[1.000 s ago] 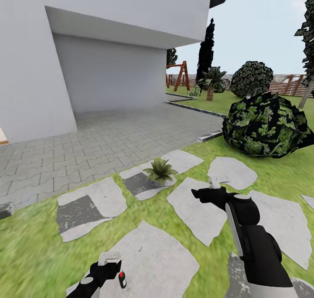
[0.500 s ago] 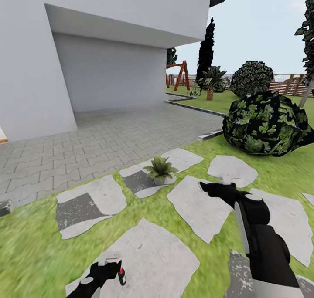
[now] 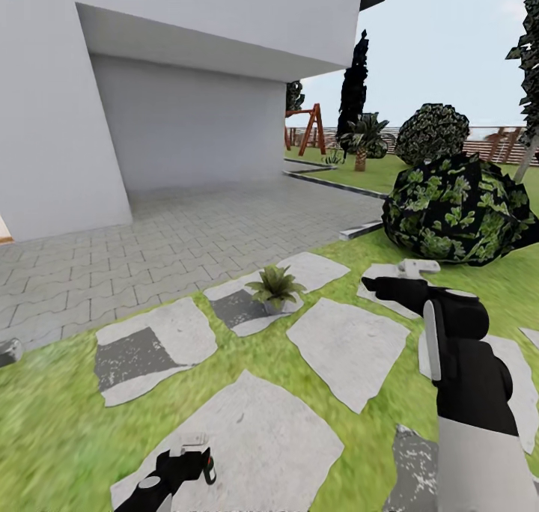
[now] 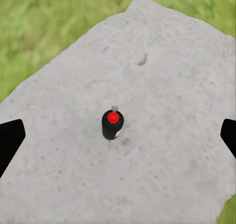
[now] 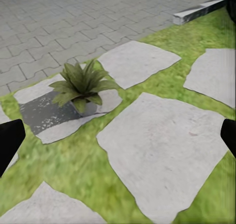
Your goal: Pick up the pesticide atomizer in the garden and spray insectifuge to fully cover both potted plants in the garden.
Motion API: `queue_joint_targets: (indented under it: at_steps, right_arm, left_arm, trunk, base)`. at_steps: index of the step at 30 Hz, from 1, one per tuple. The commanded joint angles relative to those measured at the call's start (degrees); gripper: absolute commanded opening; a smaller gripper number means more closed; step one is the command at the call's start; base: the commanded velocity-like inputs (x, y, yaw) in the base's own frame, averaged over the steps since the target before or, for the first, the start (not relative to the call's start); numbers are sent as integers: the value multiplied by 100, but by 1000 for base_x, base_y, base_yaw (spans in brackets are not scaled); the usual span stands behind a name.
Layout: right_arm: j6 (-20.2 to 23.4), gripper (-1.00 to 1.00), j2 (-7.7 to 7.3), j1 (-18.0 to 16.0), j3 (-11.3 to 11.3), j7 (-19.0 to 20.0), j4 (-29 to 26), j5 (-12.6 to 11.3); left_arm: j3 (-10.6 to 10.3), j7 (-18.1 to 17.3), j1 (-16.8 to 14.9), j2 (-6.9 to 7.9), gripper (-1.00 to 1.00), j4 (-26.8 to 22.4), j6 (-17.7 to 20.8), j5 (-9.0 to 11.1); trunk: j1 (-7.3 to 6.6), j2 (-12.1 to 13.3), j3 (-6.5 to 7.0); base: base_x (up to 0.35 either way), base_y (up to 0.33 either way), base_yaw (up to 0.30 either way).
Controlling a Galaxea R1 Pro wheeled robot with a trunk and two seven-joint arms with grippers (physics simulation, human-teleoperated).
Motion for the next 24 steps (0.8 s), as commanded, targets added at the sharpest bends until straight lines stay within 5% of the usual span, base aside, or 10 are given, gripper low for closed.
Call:
queue_joint_targets:
  at_steps: [1,24]
  right_arm:
    - [51,100,-12,-23,-11,56,-5,57]
    - [96,100,26,115,-29,47,329,127]
  left_arm:
    - [-41,15,-5,9,100,4,-22,55]
    - [-39,-25,-5,-7,100,4,37,57]
  trunk:
    - [22,-44,-24]
    - [527,-966,-437]
  base:
    - [0,0,0]
    - [0,0,0]
